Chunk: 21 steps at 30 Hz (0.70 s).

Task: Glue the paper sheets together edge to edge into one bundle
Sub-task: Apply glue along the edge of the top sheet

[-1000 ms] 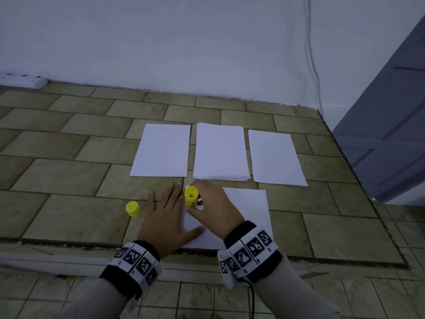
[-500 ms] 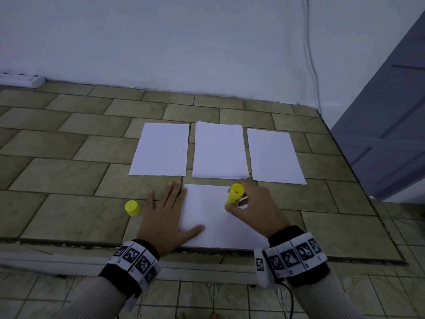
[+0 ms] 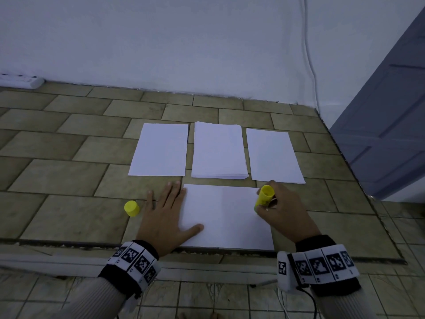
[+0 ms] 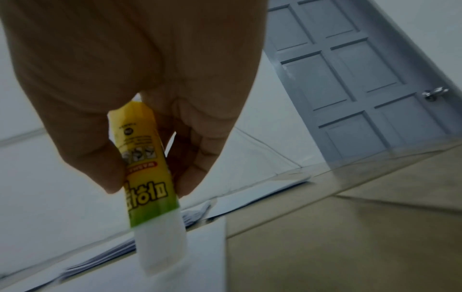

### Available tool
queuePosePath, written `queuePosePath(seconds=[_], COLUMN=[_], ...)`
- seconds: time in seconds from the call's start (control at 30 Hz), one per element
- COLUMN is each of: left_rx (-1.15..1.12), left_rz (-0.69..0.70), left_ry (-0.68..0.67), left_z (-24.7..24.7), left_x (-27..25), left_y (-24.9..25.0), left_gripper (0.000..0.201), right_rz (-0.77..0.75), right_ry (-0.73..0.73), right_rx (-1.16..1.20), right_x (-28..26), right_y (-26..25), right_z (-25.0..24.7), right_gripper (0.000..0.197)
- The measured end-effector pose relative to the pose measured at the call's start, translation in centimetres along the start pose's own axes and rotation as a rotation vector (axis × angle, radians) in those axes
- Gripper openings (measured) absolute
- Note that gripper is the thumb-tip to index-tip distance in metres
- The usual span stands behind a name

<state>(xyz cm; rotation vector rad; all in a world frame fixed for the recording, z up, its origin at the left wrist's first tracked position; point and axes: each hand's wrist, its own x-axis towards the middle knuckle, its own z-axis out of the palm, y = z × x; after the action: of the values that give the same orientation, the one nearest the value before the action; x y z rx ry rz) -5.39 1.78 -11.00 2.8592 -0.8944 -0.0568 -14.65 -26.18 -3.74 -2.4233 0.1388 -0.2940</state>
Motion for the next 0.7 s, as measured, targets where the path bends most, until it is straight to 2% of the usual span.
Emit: queuePosePath(seconds=[0.1, 0.23, 0.4, 0.57, 0.7], left_rx=[-0.012, -0.061, -0.092, -0.035, -0.024], left_rz=[0.002, 0.000, 0.032, 0.063, 0.049], left_ry=[0.010, 0.042, 0.068, 0.056, 0.076], left_z=[0.0, 0.3, 0.5, 0.4, 0.7], left_x=[0.0, 0.2, 0.2, 0.0, 0.1], left_y=[0.0, -0.2, -0.6, -0.8, -0.8], left_gripper=[0.106, 0.085, 0.073, 0.070, 0.066], right_rz=[-0.107, -0.194, -0.277, -0.336, -0.323], right_ry=[-0.047, -0.209, -0.374, -0.401, -0.399], right_rx=[0.072, 0.225, 0.184, 0.134, 0.145], right_x=[0.1, 0.1, 0.0, -0.1, -0.1], right_y=[-2.0, -6.0, -8.2, -9.1, -8.6], right_z=[1.6, 4.0, 6.5, 7.9, 7.4], right_gripper=[0.013, 0.013, 0.025, 0.035, 0.030])
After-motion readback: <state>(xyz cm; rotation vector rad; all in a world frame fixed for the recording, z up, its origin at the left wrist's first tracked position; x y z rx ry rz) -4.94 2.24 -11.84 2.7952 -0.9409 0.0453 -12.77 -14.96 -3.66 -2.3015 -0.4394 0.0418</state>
